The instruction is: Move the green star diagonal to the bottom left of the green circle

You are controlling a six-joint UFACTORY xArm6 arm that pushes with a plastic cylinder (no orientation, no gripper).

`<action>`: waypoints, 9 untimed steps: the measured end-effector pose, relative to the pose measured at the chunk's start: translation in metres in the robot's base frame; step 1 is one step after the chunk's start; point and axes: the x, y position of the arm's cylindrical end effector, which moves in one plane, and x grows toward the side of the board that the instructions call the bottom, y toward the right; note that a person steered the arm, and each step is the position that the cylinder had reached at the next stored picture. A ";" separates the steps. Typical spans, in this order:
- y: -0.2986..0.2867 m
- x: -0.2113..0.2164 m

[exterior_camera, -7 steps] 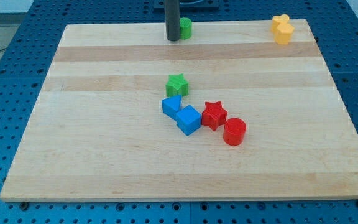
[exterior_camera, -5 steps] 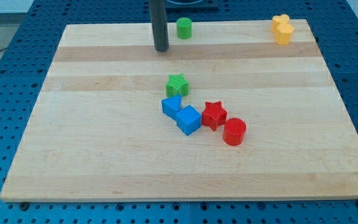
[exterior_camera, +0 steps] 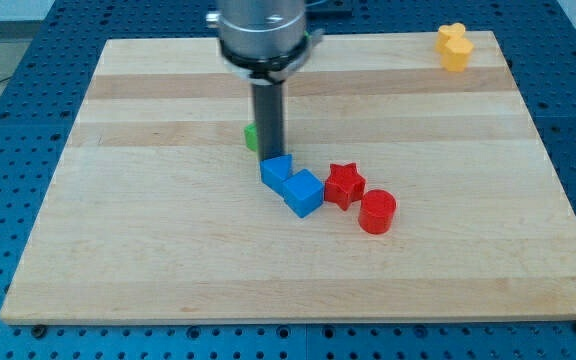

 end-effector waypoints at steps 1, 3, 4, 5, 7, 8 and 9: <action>-0.034 -0.009; 0.058 -0.029; 0.081 -0.037; 0.037 -0.064; 0.017 -0.069; 0.096 -0.111; 0.150 -0.171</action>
